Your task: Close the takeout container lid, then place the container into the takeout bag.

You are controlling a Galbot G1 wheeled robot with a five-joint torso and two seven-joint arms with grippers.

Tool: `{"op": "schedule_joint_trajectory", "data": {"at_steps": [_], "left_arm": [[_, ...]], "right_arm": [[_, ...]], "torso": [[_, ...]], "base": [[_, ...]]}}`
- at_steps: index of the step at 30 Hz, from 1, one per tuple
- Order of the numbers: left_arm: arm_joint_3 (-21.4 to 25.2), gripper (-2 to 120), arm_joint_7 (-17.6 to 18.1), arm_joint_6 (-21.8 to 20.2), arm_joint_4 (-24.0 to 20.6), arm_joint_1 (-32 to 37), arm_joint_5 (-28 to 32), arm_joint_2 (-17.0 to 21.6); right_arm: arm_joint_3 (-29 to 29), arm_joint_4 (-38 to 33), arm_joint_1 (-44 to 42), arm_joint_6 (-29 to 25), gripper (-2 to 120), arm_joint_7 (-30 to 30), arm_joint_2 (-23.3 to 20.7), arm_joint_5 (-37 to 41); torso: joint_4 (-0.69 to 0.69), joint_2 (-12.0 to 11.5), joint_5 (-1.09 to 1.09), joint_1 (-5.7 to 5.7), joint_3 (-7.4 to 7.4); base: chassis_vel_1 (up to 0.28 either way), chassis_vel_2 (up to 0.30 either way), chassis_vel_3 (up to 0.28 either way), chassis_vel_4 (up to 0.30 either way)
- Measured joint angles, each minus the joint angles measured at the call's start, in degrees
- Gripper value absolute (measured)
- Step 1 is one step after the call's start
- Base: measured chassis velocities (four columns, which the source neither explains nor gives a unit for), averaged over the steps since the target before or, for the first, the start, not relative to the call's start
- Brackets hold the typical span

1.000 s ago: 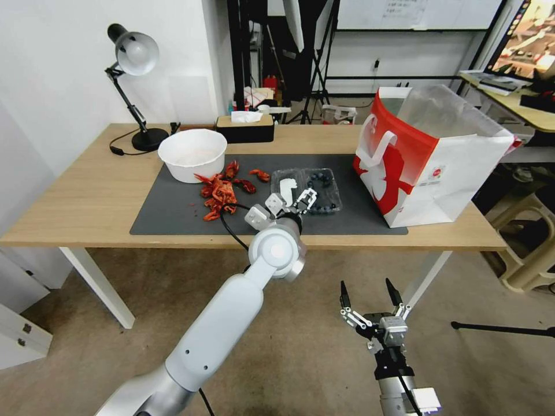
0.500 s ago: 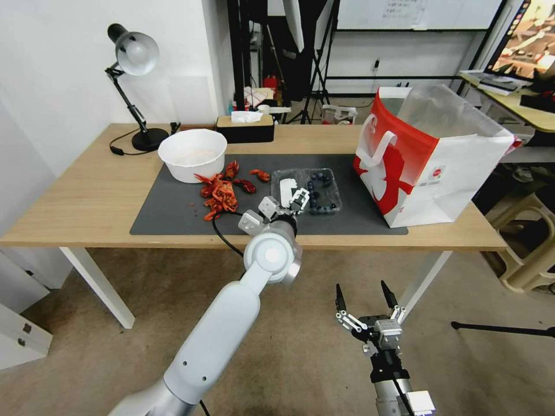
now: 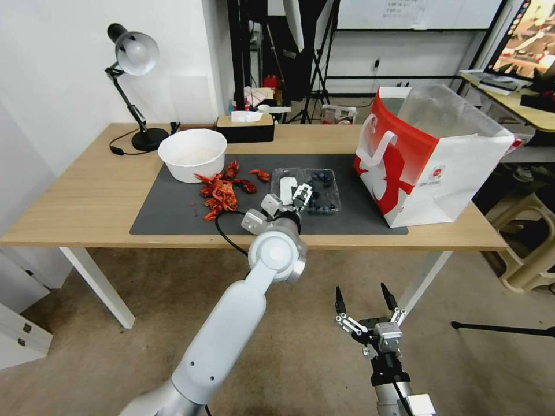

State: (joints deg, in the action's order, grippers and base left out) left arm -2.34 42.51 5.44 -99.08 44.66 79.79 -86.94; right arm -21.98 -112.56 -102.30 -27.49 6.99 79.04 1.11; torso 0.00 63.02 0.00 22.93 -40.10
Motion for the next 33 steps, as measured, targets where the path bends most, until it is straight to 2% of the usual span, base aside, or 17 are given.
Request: {"op": "schedule_joint_trajectory", "data": {"at_steps": [2,10,17,20,22,24,33], "left_arm": [[0.0,100,-0.48,0.07,-0.27,0.15,-0.28,0.16],[-2.83,100,-7.21,0.8,-3.13,2.42,-6.11,1.52],[-3.89,100,-12.13,1.32,-3.4,2.27,-8.48,2.38],[-5.19,100,-15.88,1.36,-3.18,1.42,-10.7,4.42],[-5.38,100,-16.34,1.35,-3.16,1.29,-11.06,4.67],[-7.04,100,-18.95,1.19,-2.82,0.14,-12.87,6.25],[-10.37,100,-21.04,0.14,-0.56,-2.93,-13.11,7.3]], "right_arm": [[0.0,0.02,-0.06,-0.05,100,-0.02,0.01,-0.03],[0.14,0.13,-0.43,-0.45,100,-0.11,0.12,-0.78],[0.05,-0.02,-0.66,-0.65,100,-0.11,0.05,-1.08],[-0.16,-0.11,-0.83,-0.78,100,-0.09,0.0,-1.17],[-0.17,-0.11,-0.84,-0.79,100,-0.09,0.0,-1.18],[-0.17,-0.1,-0.89,-0.91,100,-0.03,0.19,-1.44],[-0.12,0.11,-1.11,-1.5,100,0.03,0.76,-2.27]], "torso": [[0.0,0.0,0.0,0.0,0.0],[0.0,0.0,0.0,-0.01,0.0],[-0.01,0.0,0.0,0.0,0.0],[0.0,0.0,0.0,-0.01,0.0],[0.0,0.0,0.0,0.0,0.0],[0.0,0.0,-0.01,-0.01,0.0],[-0.01,0.01,0.0,0.0,0.0]], "base": [[0.0,0.0,0.0,0.0],[0.0,0.0,0.0,0.0],[0.0,0.0,0.0,0.0],[0.0,0.0,0.0,0.0],[0.0,0.0,0.0,0.0],[0.0,0.0,0.0,0.0],[0.0,0.0,0.0,0.0]]}}
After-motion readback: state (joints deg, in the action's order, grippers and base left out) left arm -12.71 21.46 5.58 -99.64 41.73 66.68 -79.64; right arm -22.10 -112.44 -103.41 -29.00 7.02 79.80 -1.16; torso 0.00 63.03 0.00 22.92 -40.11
